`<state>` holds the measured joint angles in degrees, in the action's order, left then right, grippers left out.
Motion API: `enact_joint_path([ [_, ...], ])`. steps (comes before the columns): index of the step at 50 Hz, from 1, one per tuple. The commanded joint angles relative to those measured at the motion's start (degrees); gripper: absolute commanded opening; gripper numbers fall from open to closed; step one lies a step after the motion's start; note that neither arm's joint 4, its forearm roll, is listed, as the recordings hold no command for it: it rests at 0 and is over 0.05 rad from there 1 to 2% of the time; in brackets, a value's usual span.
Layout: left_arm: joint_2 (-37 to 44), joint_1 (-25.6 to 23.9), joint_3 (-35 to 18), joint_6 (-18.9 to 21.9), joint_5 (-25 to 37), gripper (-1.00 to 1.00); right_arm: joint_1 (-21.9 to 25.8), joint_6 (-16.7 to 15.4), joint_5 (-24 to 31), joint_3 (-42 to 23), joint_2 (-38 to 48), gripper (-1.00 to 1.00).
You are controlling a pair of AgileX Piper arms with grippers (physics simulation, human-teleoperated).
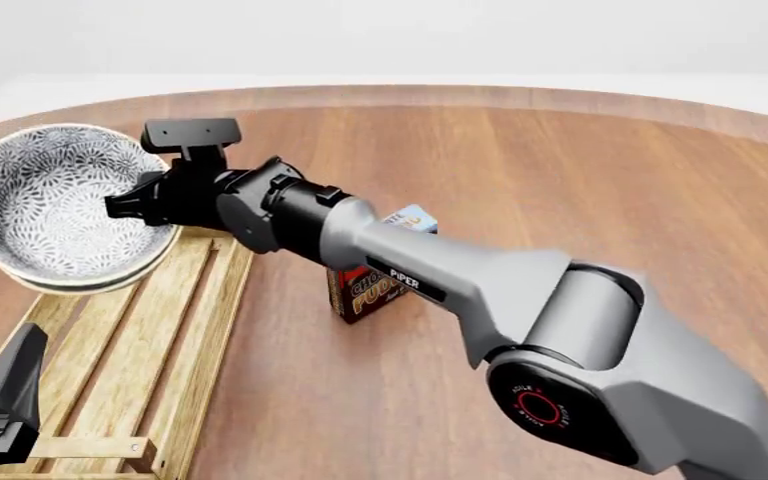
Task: Stack the left bowl on the right bowl and place them in the tray.
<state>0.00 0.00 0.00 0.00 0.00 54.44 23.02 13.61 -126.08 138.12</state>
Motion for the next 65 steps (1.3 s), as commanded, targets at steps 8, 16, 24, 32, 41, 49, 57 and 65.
enact_joint_path([
  [8,0.0,0.0,0.0,0.0,0.0,1.00,0.0,0.0,-1.2,-0.9,1.2,-1.00],
  [16,0.0,0.0,0.0,0.0,0.0,1.00,-0.2,-0.4,-0.9,-1.6,2.8,-1.00],
  [24,0.0,0.0,0.0,0.0,0.0,1.00,-0.4,-1.0,-0.6,-2.3,4.1,-1.00],
  [32,0.0,0.0,0.0,0.0,0.0,1.00,0.0,-1.6,-0.1,-3.2,5.2,-1.00],
  [41,0.0,0.0,0.0,0.0,0.0,1.00,0.3,-2.4,0.7,-4.5,6.2,-1.00],
  [49,0.0,0.0,0.0,0.0,0.0,1.00,0.5,-2.7,1.7,-5.6,7.1,-1.00],
  [57,0.0,0.0,0.0,0.0,0.0,1.00,0.6,-3.7,3.8,-7.9,8.2,-1.00],
  [65,0.0,0.0,0.0,0.0,0.0,1.00,0.7,-3.9,4.7,-9.1,9.2,-1.00],
])
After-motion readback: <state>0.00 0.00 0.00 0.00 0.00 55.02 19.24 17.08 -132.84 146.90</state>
